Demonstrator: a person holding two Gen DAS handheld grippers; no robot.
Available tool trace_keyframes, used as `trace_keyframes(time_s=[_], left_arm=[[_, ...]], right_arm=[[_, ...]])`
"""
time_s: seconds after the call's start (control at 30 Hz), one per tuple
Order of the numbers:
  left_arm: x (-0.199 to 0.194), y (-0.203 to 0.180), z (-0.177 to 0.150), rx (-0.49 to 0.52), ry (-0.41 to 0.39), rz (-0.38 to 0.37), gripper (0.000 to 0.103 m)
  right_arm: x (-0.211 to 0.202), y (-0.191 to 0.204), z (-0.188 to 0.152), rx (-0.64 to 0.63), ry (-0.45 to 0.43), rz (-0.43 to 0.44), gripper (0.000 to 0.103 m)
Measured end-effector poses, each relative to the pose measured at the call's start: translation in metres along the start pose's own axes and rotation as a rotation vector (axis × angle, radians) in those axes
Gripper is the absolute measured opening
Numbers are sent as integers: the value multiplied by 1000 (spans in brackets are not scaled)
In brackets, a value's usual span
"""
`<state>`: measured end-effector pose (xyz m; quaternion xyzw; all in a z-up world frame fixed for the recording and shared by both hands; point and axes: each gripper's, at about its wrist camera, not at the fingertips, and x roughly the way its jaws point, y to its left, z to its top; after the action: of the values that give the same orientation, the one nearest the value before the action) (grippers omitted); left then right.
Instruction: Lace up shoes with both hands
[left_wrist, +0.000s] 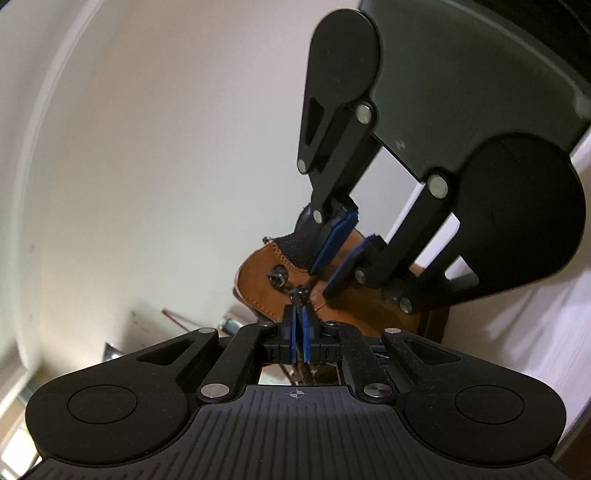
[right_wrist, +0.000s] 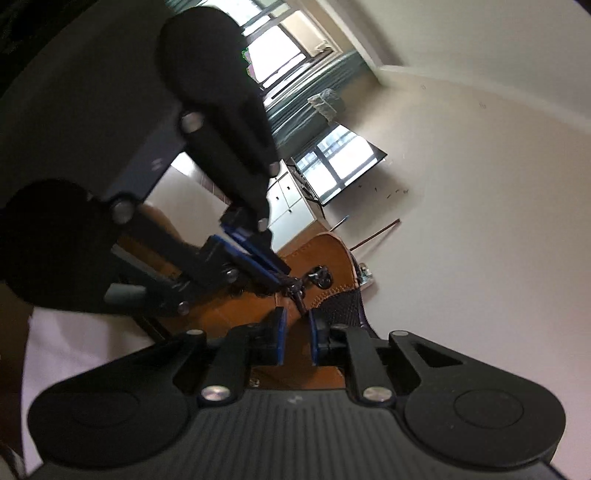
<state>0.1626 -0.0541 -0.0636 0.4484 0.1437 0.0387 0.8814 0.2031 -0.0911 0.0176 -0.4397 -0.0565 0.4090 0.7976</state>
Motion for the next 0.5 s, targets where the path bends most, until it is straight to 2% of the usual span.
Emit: trace_keyframes(time_s=[0.13, 0.33, 0.5], left_arm=[[7, 17, -4, -72, -15, -47, 6], [18, 39, -11, -168, -27, -99, 8], [27, 50, -16, -191, -41, -122, 8]], right_arm=[[-2, 1, -3, 13, -14, 21, 14], [-3, 7, -5, -18, -26, 5, 13], [-14, 19, -15, -19, -29, 8, 3]])
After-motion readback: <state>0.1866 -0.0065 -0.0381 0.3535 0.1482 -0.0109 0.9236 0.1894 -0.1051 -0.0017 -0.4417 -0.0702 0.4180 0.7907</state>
